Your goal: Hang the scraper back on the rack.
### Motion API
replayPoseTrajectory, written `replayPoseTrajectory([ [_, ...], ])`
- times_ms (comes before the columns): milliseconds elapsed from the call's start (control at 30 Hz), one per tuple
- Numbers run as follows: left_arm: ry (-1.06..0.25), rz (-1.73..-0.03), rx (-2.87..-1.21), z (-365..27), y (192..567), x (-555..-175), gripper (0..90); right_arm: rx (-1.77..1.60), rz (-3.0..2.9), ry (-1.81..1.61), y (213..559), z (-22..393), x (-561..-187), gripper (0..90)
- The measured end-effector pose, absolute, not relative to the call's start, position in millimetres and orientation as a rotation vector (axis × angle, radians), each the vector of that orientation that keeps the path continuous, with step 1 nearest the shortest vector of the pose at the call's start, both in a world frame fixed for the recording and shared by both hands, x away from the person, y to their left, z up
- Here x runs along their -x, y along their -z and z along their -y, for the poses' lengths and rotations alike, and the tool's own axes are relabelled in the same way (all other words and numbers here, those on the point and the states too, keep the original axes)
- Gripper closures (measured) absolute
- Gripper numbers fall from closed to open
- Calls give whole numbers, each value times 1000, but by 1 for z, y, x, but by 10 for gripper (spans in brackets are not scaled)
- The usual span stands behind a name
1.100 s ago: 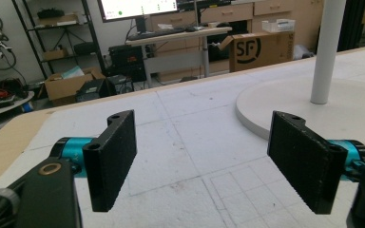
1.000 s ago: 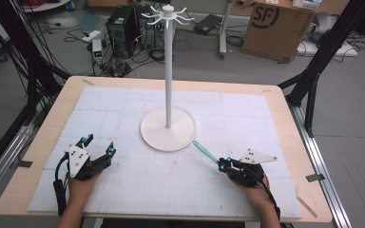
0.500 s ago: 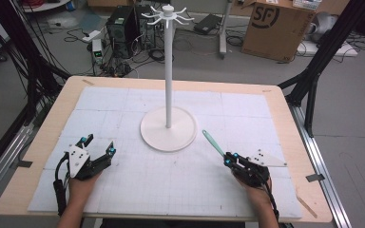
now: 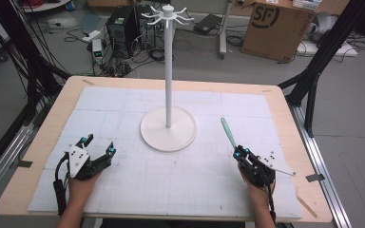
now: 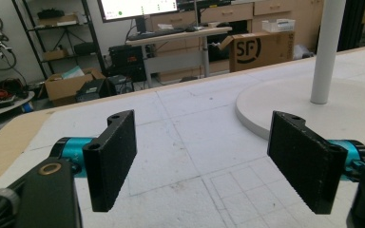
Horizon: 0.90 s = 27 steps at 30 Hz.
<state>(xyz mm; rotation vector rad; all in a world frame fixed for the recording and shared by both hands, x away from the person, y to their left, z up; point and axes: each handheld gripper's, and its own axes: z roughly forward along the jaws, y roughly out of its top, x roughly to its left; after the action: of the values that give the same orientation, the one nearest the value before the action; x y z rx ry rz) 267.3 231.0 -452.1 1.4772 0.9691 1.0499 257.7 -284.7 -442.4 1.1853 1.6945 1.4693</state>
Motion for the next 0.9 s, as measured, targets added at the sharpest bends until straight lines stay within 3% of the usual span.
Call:
replayPoseTrajectory([
  [900,-1050,-968,-1477,-231,452,-267,255,-985,-1486,-1609,428,272,-240,814],
])
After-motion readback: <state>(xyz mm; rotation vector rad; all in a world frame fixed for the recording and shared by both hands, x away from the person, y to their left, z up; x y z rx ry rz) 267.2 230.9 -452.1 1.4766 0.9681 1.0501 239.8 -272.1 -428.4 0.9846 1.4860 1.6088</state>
